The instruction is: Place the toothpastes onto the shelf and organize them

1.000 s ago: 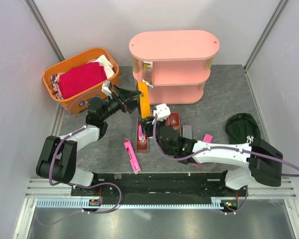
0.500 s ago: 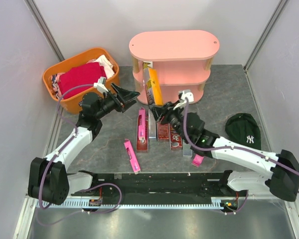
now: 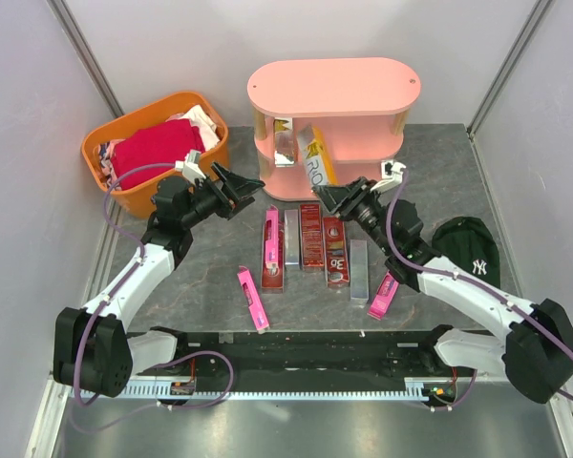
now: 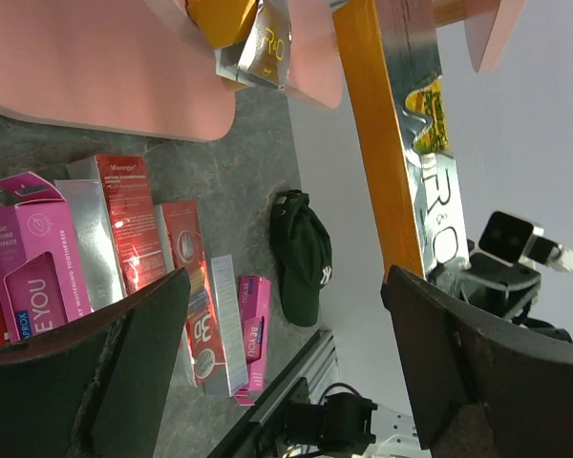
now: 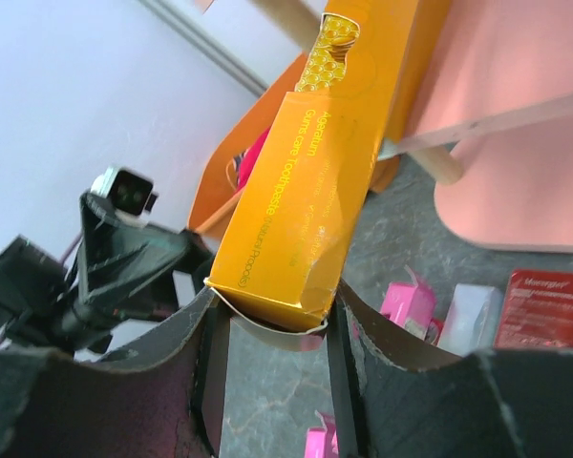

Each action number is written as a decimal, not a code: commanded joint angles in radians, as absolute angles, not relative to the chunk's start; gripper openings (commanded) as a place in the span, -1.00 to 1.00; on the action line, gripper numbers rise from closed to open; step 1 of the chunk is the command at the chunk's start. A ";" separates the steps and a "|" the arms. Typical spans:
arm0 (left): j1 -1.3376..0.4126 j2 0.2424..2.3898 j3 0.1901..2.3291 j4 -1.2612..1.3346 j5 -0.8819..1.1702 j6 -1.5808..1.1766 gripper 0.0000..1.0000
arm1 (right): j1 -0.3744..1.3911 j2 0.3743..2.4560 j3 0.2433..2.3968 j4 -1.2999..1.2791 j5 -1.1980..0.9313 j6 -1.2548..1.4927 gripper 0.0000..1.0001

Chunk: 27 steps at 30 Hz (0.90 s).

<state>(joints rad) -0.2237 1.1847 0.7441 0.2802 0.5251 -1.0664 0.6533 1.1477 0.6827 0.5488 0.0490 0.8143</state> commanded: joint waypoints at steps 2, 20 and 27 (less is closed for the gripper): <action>-0.218 1.183 0.773 0.281 0.526 -1.008 0.82 | 0.546 1.189 0.673 0.765 -0.066 0.923 -0.85; -0.210 1.177 0.764 0.259 0.561 -0.989 0.82 | 0.492 1.521 0.887 0.831 -0.081 1.012 -0.85; -0.209 1.170 0.756 0.261 0.563 -0.991 0.81 | 0.492 1.608 0.954 0.821 -0.046 1.042 -0.86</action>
